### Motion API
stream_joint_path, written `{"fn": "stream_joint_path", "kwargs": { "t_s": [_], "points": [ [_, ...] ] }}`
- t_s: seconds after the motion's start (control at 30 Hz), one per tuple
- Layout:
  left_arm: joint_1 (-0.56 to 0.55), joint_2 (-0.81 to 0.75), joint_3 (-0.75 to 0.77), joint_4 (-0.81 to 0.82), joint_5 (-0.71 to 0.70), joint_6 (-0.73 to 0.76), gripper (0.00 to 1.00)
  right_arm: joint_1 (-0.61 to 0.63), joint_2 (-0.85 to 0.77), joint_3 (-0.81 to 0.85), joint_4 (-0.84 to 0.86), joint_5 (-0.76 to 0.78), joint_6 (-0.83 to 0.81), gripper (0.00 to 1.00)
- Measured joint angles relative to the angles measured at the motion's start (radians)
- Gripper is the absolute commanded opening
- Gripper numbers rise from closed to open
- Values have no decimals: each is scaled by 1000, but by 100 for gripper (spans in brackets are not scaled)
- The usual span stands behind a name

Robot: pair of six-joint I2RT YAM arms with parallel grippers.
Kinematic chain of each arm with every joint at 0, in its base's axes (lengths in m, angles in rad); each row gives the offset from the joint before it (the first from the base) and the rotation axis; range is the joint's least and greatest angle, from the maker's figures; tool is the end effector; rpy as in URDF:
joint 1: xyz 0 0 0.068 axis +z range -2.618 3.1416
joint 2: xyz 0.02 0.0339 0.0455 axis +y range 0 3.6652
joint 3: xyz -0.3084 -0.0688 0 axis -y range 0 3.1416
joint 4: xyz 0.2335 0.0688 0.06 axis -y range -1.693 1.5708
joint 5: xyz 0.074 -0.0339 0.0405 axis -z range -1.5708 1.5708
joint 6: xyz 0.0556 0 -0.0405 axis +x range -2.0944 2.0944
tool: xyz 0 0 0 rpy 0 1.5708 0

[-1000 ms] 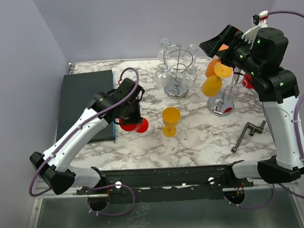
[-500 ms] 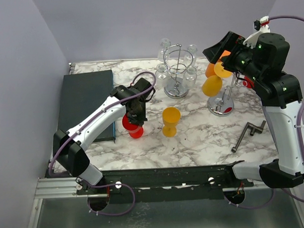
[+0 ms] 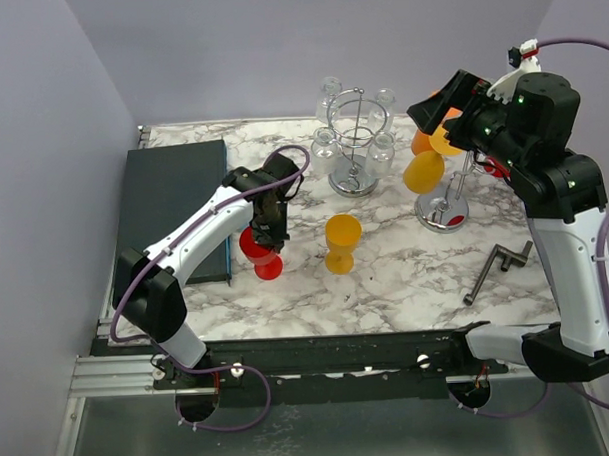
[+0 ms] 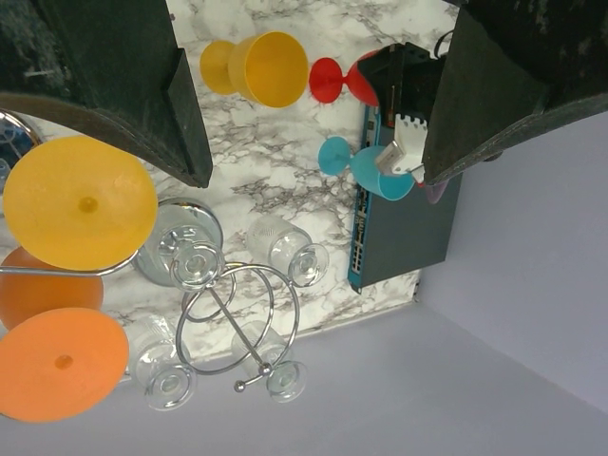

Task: Take the wine glass off the wine glass rack
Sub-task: Place the wine glass at the center of the board.

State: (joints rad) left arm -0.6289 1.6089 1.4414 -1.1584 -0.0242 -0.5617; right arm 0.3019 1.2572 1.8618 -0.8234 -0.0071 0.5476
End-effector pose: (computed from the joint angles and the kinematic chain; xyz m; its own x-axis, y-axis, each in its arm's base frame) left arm 0.2461 -0.1774 0.3162 -0.9747 0.0506 -0.2177 0.0758 0.9911 -0.1093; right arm 0.1998 0.0626 0.5608 -0.3352 0.4409 -0.8326 -0.1516 0.8470 0.5095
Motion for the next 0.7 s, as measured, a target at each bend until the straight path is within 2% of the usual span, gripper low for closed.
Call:
{"fn": "stream_joint_path", "kwargs": {
  "t_s": [0.1, 0.4, 0.7],
  "points": [
    [5, 0, 0, 6, 1, 10, 30, 0, -7, -5, -3, 0, 0, 100],
    [5, -3, 27, -8, 0, 32, 45, 0, -10, -8, -11, 20, -8, 100],
    [5, -60, 115, -49, -2, 37, 51, 0, 31, 37, -46, 120, -35, 100]
  ]
}}
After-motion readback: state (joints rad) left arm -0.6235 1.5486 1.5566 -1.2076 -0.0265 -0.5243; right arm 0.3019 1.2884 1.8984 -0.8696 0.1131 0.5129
